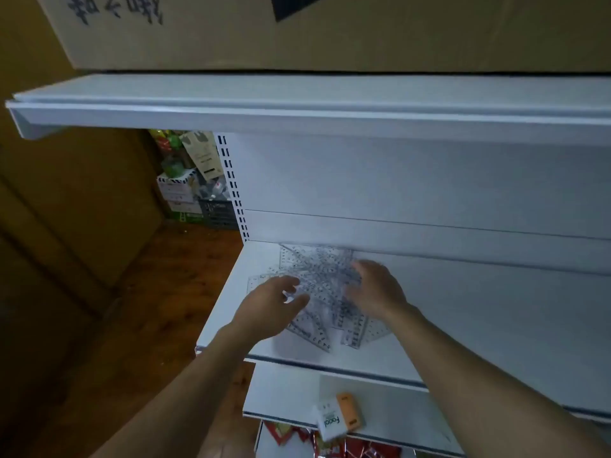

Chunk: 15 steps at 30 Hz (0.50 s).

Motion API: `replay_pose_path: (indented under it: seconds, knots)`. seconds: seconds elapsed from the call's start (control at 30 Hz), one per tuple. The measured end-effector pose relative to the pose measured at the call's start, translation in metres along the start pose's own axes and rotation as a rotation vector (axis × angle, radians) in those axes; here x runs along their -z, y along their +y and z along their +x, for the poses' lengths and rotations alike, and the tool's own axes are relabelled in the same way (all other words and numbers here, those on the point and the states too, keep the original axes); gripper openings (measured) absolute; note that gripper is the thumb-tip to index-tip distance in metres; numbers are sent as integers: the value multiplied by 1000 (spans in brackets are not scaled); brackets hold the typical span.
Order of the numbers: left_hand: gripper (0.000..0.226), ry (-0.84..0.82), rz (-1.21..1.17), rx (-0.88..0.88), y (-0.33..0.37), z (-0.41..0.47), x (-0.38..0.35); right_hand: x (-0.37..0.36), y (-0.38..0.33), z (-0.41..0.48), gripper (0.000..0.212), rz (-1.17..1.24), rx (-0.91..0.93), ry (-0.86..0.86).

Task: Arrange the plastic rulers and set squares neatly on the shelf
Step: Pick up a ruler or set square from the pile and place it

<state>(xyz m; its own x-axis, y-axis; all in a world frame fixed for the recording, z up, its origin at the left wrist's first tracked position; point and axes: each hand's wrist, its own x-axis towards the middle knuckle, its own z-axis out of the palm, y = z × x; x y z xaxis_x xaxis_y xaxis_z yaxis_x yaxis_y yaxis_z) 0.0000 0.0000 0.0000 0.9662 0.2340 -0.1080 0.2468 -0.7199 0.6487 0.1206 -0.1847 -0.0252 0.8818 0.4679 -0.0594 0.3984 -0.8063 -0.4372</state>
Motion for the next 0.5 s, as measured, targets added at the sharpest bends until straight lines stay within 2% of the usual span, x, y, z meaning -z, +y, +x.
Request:
replay_pose_path:
  seconds: [0.1, 0.23, 0.37, 0.5]
  knots:
    - [48, -1, -28, 0, -4, 4, -1, 0, 2, 6, 47, -101, -27, -10]
    - [46, -4, -73, -13, -10, 9, -3, -5, 5, 8, 24, -188, 2, 57]
    - [45, -2, -101, -25, -15, 13, -5, -7, 8, 11, 23, -233, 25, 120]
    - [44, -15, -118, -34, -16, 16, -6, -7, 11, 19, 28, -138, 1, 137]
